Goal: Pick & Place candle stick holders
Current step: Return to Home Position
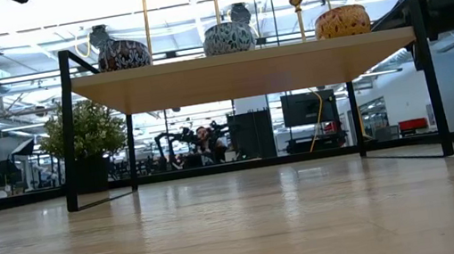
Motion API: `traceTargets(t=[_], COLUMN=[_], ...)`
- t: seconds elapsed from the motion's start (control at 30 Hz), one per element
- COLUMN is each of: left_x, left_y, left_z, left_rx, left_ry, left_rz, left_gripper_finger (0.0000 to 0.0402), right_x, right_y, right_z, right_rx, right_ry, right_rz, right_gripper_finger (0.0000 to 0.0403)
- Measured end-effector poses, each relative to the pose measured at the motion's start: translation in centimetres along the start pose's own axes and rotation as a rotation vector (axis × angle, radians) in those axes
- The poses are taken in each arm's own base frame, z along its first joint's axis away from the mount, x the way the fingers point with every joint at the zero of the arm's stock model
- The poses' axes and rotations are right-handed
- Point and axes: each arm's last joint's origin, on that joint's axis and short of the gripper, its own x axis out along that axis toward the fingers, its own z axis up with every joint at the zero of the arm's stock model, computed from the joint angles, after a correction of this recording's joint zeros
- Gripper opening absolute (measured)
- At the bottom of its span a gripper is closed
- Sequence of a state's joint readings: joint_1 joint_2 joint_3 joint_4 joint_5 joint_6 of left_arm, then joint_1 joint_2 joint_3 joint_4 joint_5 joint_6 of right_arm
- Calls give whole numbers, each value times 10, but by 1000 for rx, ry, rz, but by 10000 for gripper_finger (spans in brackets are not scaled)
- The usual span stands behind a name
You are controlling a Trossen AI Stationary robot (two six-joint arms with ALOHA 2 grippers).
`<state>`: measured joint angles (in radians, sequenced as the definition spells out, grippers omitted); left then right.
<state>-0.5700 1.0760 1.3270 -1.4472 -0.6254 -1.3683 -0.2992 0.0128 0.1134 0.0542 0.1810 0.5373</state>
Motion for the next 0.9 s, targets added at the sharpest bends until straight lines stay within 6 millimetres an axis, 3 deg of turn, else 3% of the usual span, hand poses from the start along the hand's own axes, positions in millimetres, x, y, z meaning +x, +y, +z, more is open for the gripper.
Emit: traceTargets(t=[0.2, 0.47, 0.73, 0.9], left_x=[-16, -44, -17, 4], left_y=[8, 25, 28, 25], left_z=[-3, -13, -61, -84], left_rx=[25, 14, -58, 23], left_ry=[26, -108, -136, -186], left_rz=[-129, -339, -457, -498], left_gripper_finger=[1, 0, 0, 0], right_x=[0, 0, 0, 0], right_y=[0, 1, 1, 1], right_z=[1, 1, 1, 1], right_rx=[1, 1, 1, 1], right_ry=[-2, -4, -4, -4], right_rz=[1, 2, 2, 2], right_gripper_finger=[4, 4, 4, 4])
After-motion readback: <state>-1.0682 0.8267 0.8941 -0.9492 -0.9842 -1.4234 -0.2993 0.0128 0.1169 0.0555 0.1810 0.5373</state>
